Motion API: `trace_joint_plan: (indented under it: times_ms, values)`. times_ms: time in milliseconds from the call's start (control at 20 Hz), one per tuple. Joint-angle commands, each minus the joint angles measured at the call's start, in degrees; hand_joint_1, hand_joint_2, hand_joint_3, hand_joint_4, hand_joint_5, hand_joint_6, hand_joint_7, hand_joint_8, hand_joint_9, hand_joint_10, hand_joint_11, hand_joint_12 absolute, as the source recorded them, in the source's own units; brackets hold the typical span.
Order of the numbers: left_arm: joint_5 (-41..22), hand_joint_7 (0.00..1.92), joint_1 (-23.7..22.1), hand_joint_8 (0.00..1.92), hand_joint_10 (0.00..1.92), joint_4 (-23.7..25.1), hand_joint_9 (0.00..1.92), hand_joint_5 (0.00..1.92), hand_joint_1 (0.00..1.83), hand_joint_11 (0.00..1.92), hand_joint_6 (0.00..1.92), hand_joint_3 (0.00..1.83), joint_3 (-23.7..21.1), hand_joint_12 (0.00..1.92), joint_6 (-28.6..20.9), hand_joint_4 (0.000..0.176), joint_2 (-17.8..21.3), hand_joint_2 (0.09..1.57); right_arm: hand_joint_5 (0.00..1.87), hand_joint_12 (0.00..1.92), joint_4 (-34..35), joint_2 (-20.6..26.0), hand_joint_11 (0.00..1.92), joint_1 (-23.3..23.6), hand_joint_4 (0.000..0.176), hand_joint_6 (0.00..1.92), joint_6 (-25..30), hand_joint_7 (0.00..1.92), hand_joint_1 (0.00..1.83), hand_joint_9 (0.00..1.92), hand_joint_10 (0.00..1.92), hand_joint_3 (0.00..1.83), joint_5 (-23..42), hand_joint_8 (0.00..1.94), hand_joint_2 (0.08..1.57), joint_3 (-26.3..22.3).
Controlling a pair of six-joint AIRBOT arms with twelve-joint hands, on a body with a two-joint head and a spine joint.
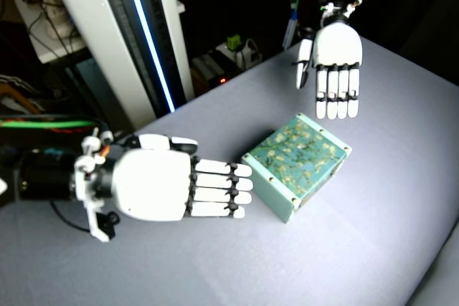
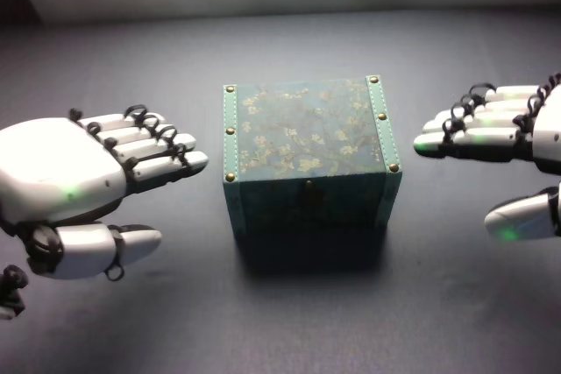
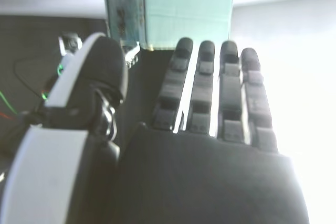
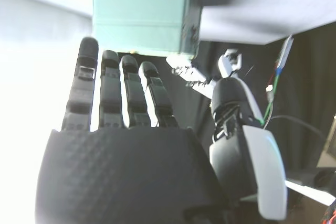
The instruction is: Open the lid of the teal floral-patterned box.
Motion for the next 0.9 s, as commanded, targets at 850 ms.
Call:
trace_joint_plan:
  times_ms: [850]
  values:
    - [-7.08, 0.02, -3.02, 0.00, 0.00, 0.17, 0.02, 0.01, 0.00, 0.02, 0.00, 0.04, 0.84, 0.01, -0.02, 0.000, -2.63, 1.55, 0.02, 0.40, 2.18, -4.91, 0.00, 0.71, 0.000, 0.00, 1.55, 0.01, 0.00, 0.03, 0.00, 0.00, 6.17, 0.00, 1.38, 2.02]
